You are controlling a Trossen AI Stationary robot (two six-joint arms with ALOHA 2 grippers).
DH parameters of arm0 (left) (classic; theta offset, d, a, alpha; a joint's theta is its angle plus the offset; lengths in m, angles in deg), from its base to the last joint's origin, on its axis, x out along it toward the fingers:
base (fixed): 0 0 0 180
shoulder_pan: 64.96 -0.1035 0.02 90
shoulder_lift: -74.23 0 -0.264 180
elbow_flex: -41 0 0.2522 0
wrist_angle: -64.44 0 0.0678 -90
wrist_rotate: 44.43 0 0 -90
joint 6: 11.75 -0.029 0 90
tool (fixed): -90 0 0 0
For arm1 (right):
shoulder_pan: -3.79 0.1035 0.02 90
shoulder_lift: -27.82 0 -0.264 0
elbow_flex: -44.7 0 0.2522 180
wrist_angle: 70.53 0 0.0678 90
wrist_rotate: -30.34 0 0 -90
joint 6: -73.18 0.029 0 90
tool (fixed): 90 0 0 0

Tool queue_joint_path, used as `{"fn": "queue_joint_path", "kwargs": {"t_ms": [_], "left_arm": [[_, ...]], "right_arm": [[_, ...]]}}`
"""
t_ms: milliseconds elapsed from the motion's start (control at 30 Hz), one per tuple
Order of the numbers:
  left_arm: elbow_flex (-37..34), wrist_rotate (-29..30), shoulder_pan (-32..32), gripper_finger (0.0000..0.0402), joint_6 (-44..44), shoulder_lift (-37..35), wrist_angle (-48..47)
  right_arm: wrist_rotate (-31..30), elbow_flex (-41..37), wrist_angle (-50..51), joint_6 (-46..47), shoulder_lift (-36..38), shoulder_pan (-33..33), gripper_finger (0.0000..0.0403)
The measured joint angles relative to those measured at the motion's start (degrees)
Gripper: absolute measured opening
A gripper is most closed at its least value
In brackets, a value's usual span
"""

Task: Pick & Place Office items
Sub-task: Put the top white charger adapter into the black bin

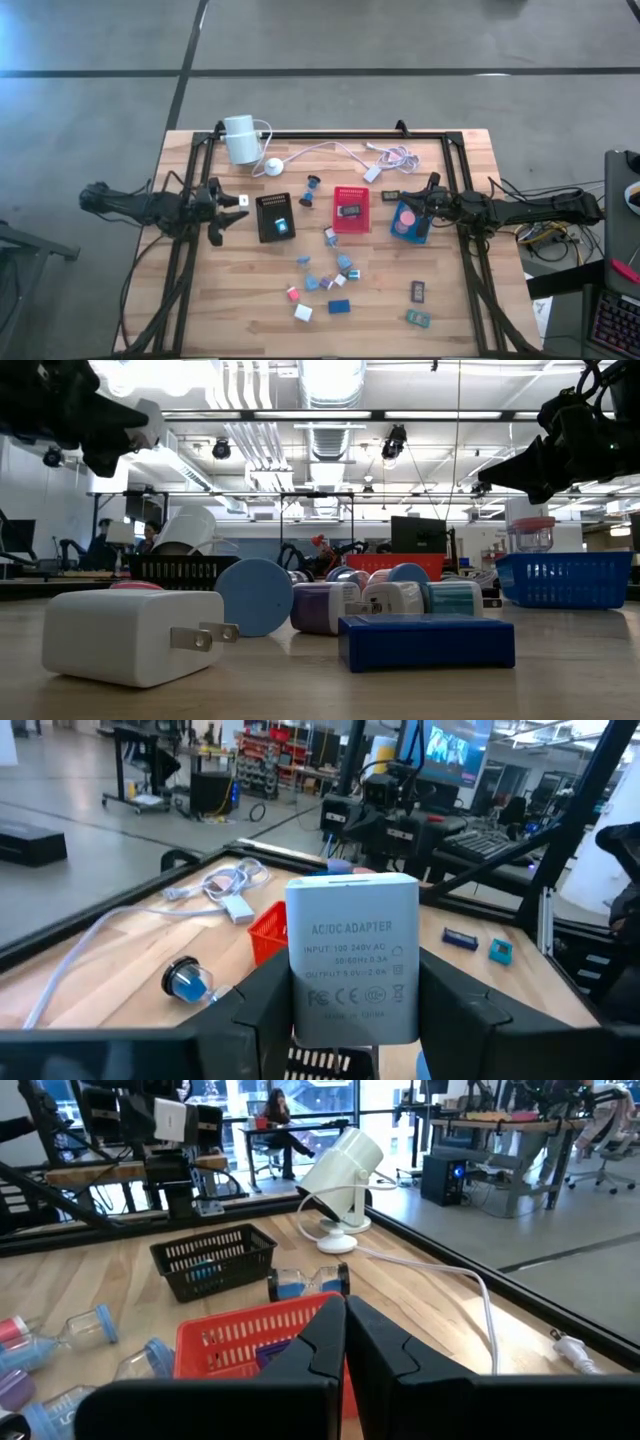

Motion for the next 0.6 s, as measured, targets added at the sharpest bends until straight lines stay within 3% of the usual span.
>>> {"fn": "queue_joint_path", "kwargs": {"t_ms": [267,600], "left_arm": [[-3.4,0.0,0.0,0.0164,-2.1,-5.1,0.2],[-4.0,-0.1,0.0,0.0164,-2.5,-5.1,0.0]], "right_arm": [[0.0,0.0,0.0,0.0,0.0,0.0,0.0008],[0.0,0.0,0.0,-0.1,0.0,0.0,0.0008]]}}
